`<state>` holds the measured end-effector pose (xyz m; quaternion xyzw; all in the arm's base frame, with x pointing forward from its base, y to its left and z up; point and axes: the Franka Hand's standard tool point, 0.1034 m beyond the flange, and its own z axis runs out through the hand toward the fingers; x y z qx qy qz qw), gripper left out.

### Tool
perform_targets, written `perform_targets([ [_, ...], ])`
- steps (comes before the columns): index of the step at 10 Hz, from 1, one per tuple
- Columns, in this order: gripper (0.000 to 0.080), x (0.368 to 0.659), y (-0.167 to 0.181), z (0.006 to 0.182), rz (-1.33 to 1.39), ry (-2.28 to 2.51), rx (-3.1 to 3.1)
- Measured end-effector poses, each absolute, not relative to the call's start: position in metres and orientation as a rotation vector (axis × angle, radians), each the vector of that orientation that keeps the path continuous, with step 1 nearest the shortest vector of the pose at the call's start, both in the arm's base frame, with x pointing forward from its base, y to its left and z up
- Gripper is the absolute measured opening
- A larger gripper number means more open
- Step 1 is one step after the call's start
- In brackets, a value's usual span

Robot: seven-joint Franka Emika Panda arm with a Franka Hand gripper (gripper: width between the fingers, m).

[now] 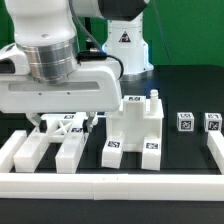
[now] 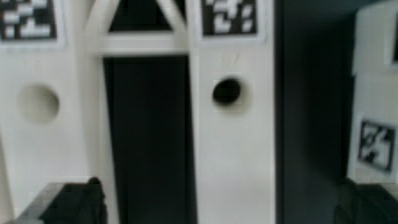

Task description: Assemble chair

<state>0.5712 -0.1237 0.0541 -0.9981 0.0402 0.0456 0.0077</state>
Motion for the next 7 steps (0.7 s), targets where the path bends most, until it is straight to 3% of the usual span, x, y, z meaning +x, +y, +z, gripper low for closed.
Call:
perform_targets([
  [4, 0.0649, 0.570, -0.123, 0.053, 0.148, 0.124, -3.119],
  [7, 0.0649, 0.563, -0.128, 0.042, 0.041, 0.118, -3.147],
])
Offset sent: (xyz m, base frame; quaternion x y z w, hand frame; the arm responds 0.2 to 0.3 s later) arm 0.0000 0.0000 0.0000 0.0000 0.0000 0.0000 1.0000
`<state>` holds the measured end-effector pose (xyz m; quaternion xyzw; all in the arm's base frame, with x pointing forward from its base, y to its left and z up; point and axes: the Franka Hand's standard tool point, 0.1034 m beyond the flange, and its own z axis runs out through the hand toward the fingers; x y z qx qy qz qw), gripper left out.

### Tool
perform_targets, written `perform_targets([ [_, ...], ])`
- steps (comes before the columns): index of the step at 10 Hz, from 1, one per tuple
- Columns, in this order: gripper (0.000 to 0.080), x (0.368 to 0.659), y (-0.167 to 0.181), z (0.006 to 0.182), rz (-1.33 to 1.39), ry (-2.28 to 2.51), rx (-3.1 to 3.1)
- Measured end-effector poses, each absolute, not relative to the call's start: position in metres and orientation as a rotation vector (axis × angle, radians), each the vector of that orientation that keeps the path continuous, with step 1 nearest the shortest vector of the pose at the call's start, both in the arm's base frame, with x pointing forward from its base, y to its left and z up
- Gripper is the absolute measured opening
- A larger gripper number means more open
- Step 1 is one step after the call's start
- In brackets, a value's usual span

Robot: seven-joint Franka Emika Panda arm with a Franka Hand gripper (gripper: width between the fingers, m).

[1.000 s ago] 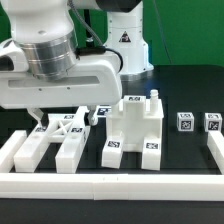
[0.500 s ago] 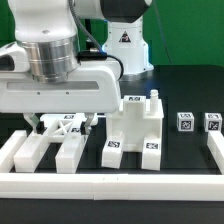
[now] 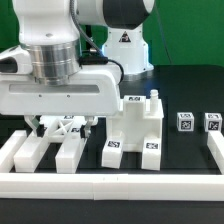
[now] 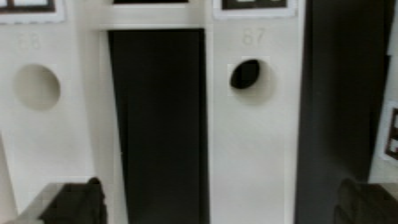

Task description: Assemble chair

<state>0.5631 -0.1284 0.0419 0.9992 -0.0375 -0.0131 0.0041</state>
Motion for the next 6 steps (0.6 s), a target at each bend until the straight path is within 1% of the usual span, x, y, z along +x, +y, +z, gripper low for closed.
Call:
perform_targets([
  [2, 0.0649, 0.551, -0.124, 0.030, -0.042, -0.137, 3.128],
  [6, 0.0649, 0.546, -0.106, 0.020, -0.065, -0.125, 3.138],
])
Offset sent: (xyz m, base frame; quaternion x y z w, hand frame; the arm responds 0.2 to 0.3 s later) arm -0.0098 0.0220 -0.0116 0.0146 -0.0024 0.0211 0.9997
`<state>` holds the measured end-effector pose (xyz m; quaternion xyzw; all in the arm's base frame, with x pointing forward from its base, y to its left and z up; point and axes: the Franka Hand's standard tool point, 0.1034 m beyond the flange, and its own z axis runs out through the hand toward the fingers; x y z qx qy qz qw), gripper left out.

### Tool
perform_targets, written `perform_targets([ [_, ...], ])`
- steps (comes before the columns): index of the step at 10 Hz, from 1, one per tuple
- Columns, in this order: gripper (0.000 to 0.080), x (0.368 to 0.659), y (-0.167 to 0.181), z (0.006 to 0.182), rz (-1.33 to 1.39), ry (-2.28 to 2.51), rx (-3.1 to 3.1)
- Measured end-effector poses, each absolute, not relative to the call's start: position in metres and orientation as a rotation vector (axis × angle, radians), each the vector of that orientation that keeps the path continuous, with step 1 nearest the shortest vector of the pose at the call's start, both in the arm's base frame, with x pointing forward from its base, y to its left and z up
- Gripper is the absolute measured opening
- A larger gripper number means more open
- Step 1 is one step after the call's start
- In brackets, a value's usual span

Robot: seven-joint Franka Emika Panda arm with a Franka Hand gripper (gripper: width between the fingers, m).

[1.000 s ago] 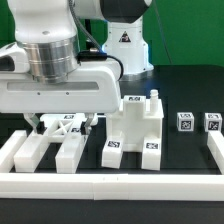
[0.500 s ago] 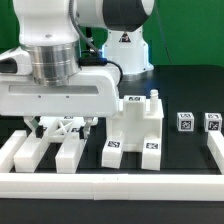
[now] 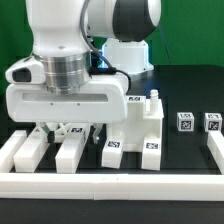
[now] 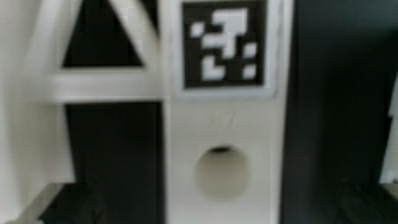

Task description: Assemble chair

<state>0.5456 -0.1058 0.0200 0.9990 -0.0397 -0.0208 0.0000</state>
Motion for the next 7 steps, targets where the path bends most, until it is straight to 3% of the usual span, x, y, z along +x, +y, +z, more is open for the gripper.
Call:
perform_targets([
  [4, 0.0623, 0.5457, -0.1052, 0.0197, -0.066, -0.124, 3.139],
  [5, 0.0437, 0.5457, -0.1052, 0.0197, -0.066, -0.124, 3.139],
  [6, 0.0437, 0.5458, -0.1052, 0.0197, -0.066, -0.123, 3.139],
  [7, 0.0282, 0.5459, -0.1052, 0.0198, -0.066, -0.123, 3.139],
])
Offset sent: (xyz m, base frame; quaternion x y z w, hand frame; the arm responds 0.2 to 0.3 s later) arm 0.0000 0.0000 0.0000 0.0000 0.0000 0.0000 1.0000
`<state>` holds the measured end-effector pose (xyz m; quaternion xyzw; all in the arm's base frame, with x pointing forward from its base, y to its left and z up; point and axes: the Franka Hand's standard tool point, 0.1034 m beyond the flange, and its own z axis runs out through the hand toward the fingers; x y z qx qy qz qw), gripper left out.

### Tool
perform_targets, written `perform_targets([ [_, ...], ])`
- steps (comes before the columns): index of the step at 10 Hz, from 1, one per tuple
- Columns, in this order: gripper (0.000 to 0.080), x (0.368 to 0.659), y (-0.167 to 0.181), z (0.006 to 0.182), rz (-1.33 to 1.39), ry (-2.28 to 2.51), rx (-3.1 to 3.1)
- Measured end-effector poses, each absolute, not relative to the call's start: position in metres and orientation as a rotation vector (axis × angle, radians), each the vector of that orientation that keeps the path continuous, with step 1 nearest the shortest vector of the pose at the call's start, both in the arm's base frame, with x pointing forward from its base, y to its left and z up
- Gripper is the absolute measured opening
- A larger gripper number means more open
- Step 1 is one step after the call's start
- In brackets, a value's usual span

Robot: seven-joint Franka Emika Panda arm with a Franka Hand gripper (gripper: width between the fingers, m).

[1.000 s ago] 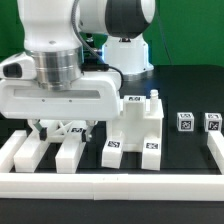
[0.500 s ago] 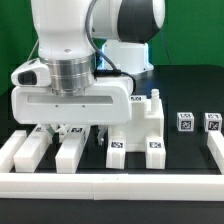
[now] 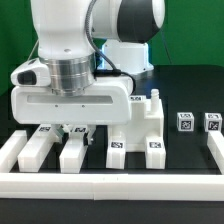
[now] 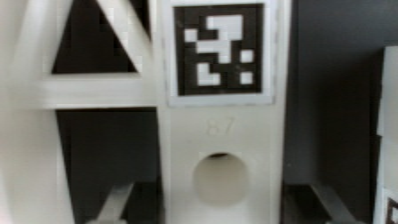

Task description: Assemble chair

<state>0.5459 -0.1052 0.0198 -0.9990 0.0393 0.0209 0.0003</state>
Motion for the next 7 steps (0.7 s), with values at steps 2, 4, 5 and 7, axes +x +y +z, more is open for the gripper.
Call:
perform_targets([
  [2, 0.0282, 0.546, -0.105, 0.020, 0.066, 0.123, -3.138],
  [4, 0.0282, 0.546, -0.105, 0.020, 0.066, 0.123, -3.138],
  [5, 0.0282, 0.546, -0.105, 0.020, 0.066, 0.123, -3.138],
  [7, 0.0284, 0.549, -0.107, 0.037, 0.087, 0.103, -3.132],
])
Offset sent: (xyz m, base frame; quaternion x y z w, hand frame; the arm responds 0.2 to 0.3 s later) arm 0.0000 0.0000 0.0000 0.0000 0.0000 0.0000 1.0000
